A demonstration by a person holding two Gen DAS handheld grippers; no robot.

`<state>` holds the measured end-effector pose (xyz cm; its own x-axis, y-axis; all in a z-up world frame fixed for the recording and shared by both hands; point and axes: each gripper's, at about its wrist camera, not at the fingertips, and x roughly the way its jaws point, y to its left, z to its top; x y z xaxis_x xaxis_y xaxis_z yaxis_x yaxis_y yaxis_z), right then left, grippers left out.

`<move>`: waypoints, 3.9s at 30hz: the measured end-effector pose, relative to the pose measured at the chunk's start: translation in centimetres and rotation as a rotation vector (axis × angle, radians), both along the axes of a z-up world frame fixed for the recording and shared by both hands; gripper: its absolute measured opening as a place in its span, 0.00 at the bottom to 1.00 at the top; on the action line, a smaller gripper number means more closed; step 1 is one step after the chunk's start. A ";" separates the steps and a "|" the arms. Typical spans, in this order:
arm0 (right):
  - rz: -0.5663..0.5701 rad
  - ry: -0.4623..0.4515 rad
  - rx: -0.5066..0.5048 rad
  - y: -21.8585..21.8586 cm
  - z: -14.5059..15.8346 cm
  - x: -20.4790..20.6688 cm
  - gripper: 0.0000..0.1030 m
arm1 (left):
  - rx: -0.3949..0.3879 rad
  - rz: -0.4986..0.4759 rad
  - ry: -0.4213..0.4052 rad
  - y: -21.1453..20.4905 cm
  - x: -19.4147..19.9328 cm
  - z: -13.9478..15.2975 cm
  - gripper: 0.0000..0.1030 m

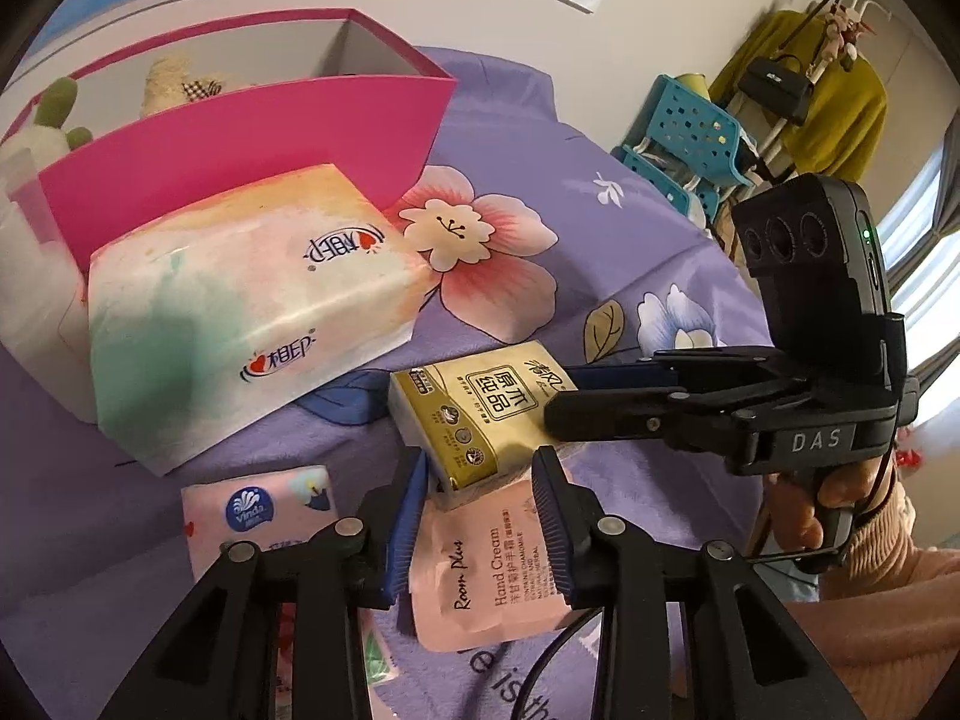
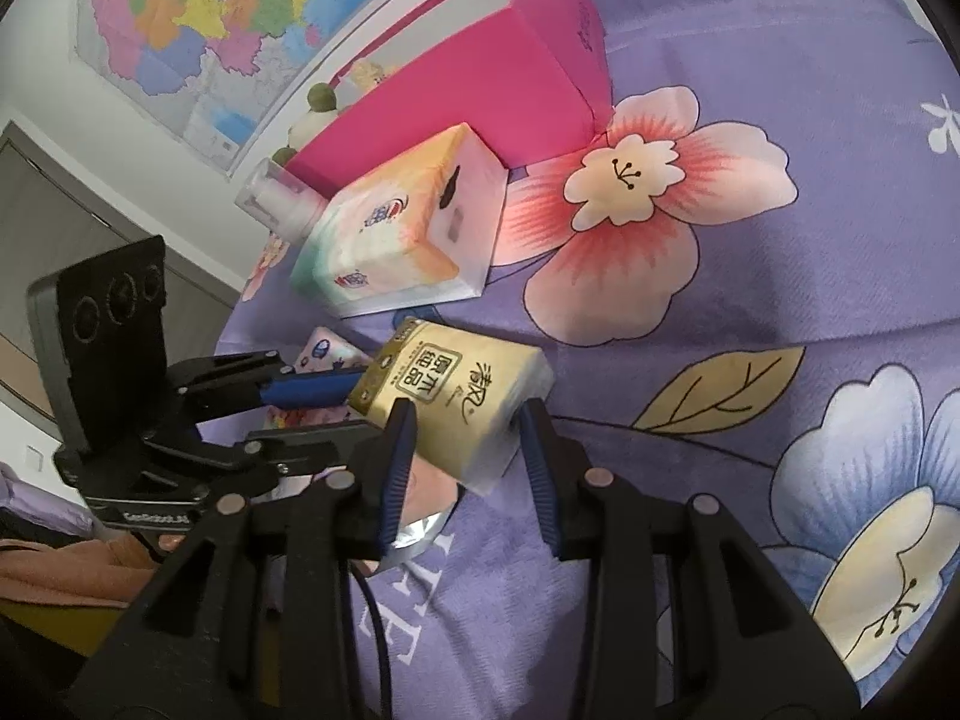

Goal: Organize soft objects
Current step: 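Grasp the yellow tissue pack with the right tool and lift it, then carry the yellow tissue pack into the pink box and release it, then move the right tool to the pink hand-cream pouch and grasp it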

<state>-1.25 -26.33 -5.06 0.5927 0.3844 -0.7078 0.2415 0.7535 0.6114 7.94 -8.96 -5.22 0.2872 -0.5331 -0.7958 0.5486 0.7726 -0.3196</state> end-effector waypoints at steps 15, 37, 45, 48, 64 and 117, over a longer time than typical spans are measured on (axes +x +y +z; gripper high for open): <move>-0.010 -0.086 -0.088 0.1 3.9 -0.7 0.35 | -0.064 -0.003 -0.090 0.6 -1.1 4.0 0.34; 0.023 -0.263 -0.275 -1.6 12.3 4.0 0.35 | -0.112 0.088 -0.301 1.5 2.6 12.5 0.34; 0.030 -0.282 -0.304 -3.2 13.3 7.8 0.35 | -0.082 0.154 -0.315 1.7 6.5 13.5 0.34; 0.033 -0.283 -0.312 -3.9 13.4 9.3 0.35 | -0.081 0.177 -0.310 2.0 8.0 13.8 0.34; 0.008 -0.178 -0.319 -7.0 10.3 15.5 0.35 | 0.000 0.251 -0.226 0.9 15.0 11.3 0.34; 0.191 -0.089 -0.170 1.7 6.5 2.5 0.36 | -0.104 0.080 -0.113 4.8 -3.9 4.5 0.45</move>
<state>1.22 -24.59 1.41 0.5837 0.3751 -0.7201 0.0364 0.8739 0.4848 4.08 -4.11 -0.69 0.4166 -0.5829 -0.6976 0.5236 0.7812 -0.3400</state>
